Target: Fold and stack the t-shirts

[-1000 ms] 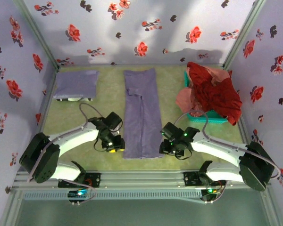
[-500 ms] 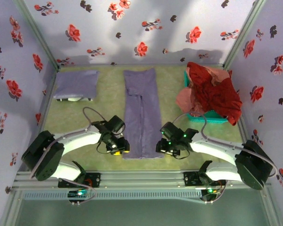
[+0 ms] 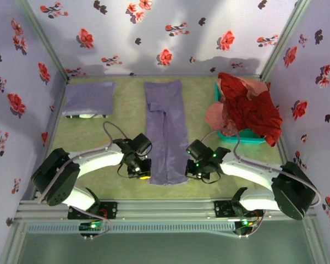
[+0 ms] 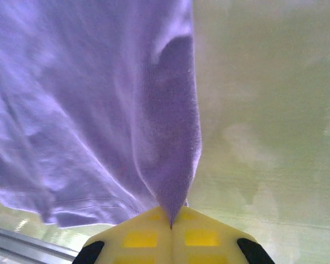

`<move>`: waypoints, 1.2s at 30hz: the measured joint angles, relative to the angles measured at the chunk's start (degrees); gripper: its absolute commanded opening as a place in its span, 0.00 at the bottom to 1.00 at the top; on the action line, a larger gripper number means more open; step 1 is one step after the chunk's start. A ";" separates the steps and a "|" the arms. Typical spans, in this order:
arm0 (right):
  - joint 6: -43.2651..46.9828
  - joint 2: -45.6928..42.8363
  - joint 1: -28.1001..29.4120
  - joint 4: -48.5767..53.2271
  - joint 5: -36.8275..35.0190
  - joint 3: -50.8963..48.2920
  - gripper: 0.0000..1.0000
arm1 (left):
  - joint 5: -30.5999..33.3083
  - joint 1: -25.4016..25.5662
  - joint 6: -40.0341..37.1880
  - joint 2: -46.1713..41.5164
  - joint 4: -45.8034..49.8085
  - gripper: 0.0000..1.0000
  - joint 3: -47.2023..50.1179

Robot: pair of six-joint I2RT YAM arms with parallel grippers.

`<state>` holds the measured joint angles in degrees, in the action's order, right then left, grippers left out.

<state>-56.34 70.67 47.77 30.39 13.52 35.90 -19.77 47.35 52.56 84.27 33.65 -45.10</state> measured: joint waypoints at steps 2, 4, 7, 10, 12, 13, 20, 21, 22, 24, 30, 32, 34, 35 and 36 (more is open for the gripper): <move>0.74 -1.01 -2.29 1.14 -0.42 2.08 0.00 | -0.15 -1.46 -0.20 0.11 0.17 0.00 -2.95; 1.86 -1.18 -5.27 2.05 -0.70 4.74 0.00 | -0.39 -3.82 -0.70 0.79 0.79 0.00 -6.36; 4.11 0.83 -10.58 2.64 -0.48 9.57 0.00 | -0.72 -8.31 -2.43 3.89 2.08 0.00 -13.05; 7.13 6.62 -15.37 3.08 0.37 15.45 0.00 | -1.51 -12.35 -4.92 8.15 3.04 0.00 -19.76; 9.53 11.65 -17.92 4.09 0.81 20.17 0.00 | -2.14 -14.91 -6.69 11.54 4.15 0.00 -24.09; 10.40 13.57 -18.80 4.50 0.96 22.10 0.00 | -2.34 -15.93 -7.39 12.81 4.44 0.00 -25.53; 16.24 27.82 -23.58 6.05 3.30 35.28 0.00 | -2.99 -22.25 -11.23 19.96 5.90 0.00 -32.85; 16.98 29.94 -24.04 6.16 3.52 36.87 0.00 | -3.02 -22.71 -11.61 20.96 5.88 0.00 -33.75; 17.38 31.47 -24.35 6.25 3.72 38.01 0.00 | -3.06 -23.04 -12.04 21.90 5.88 0.00 -34.51; 18.34 34.99 -25.00 6.93 4.48 40.74 0.00 | -3.52 -23.63 -12.74 24.22 5.86 0.00 -36.11; 20.83 42.47 -25.75 9.64 5.90 48.37 0.00 | -4.02 -25.00 -13.60 27.78 5.88 0.00 -36.94; 21.46 43.54 -25.79 10.38 6.12 50.21 0.00 | -4.04 -25.59 -13.62 27.78 5.88 0.00 -37.16; 21.92 44.33 -25.88 11.10 6.27 51.87 0.00 | -4.04 -25.97 -13.81 27.87 5.90 0.00 -37.62; 22.08 44.72 -25.97 11.52 6.38 52.78 0.00 | -4.11 -26.14 -13.99 27.96 5.86 0.00 -37.99; 22.25 45.16 -26.14 11.74 6.47 53.66 0.00 | -4.35 -26.27 -14.08 28.24 5.86 0.00 -38.49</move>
<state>-34.09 115.83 21.63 42.13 19.99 89.56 -24.12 21.08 38.48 112.51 39.51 -83.59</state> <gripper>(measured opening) 0.065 0.063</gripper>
